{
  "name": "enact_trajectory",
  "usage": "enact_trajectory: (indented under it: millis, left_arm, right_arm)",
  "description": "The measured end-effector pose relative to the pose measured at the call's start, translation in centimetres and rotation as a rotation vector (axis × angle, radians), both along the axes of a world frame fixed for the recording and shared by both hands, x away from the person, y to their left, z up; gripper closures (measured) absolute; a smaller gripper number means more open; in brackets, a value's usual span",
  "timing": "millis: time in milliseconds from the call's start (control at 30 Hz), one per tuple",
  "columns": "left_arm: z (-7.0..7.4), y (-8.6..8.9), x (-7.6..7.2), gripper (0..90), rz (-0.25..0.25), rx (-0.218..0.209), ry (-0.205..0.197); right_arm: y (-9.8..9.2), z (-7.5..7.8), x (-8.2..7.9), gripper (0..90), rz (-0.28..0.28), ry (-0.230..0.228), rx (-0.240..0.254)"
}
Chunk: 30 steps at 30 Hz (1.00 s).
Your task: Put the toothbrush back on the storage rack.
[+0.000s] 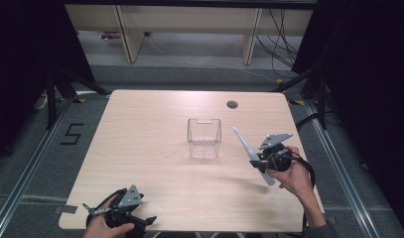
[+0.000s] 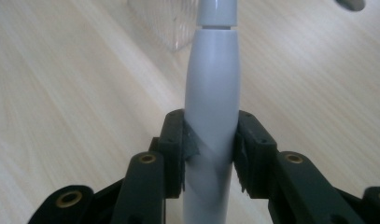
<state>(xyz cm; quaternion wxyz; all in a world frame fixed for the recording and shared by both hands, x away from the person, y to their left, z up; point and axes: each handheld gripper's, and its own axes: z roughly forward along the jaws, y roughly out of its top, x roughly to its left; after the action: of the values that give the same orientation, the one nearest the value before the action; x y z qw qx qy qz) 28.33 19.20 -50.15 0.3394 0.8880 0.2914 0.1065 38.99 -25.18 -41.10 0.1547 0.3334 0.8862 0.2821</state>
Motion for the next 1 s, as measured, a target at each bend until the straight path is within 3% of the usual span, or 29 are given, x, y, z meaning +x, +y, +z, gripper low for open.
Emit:
enact_trajectory:
  millis: [33, 100, 133, 200, 233, 333, 533, 633, 733, 767, 933, 1000]
  left_arm:
    - [0.0, 0.0, 0.0, 14.8, 0.0, 0.0, 0.002]
    - [0.0, 0.1, 0.0, 14.8, -0.002, 0.003, -0.001]
    - [0.0, 0.1, 0.0, 14.8, 0.003, 0.0, 0.002]
    - [0.0, 0.1, 0.0, 14.8, 0.009, -0.005, 0.005]
    - [0.0, 0.0, 0.0, 14.8, 0.008, -0.003, 0.005]
    - [0.0, 0.0, 0.0, 14.8, -0.01, -0.003, 0.006]
    - [0.0, 0.0, 0.1, 14.8, -0.009, 0.004, 0.01]
    - [0.0, 0.1, 0.1, 14.8, -0.006, 0.008, 0.011]
    - [-0.1, 0.1, 0.1, 14.8, -0.001, 0.002, 0.005]
    - [0.0, 0.1, 0.0, 14.8, -0.001, 0.0, 0.002]
    - [0.0, 0.1, 0.1, 14.8, 0.001, 0.005, 0.008]
    - [0.0, 0.1, 0.1, 14.8, 0.0, 0.007, 0.008]
  right_arm:
    - [-0.2, 0.0, 0.2, 66.7, 0.018, -0.027, 0.015]
    - [-0.6, 0.2, 0.5, 66.7, 0.023, -0.032, 0.024]
    - [-0.6, 0.1, 0.5, 66.7, 0.006, -0.054, 0.04]
    - [-0.8, 0.3, 0.5, 66.7, 0.004, -0.032, 0.039]
    - [-0.9, 0.2, 0.6, 66.7, 0.007, -0.054, 0.053]
    - [-1.2, 0.5, 0.8, 66.7, -0.018, -0.059, 0.112]
    - [-1.3, 0.8, 1.1, 66.7, -0.024, -0.099, 0.159]
    - [-1.3, 1.0, 1.4, 66.7, 0.001, -0.137, 0.176]
    - [-1.1, 1.3, 1.6, 66.7, -0.007, -0.143, 0.192]
    - [-1.0, 1.6, 1.8, 66.7, -0.009, -0.163, 0.222]
    - [-0.7, 2.2, 2.0, 66.7, -0.017, -0.174, 0.263]
    - [-0.6, 2.5, 2.3, 66.7, -0.009, -0.198, 0.262]
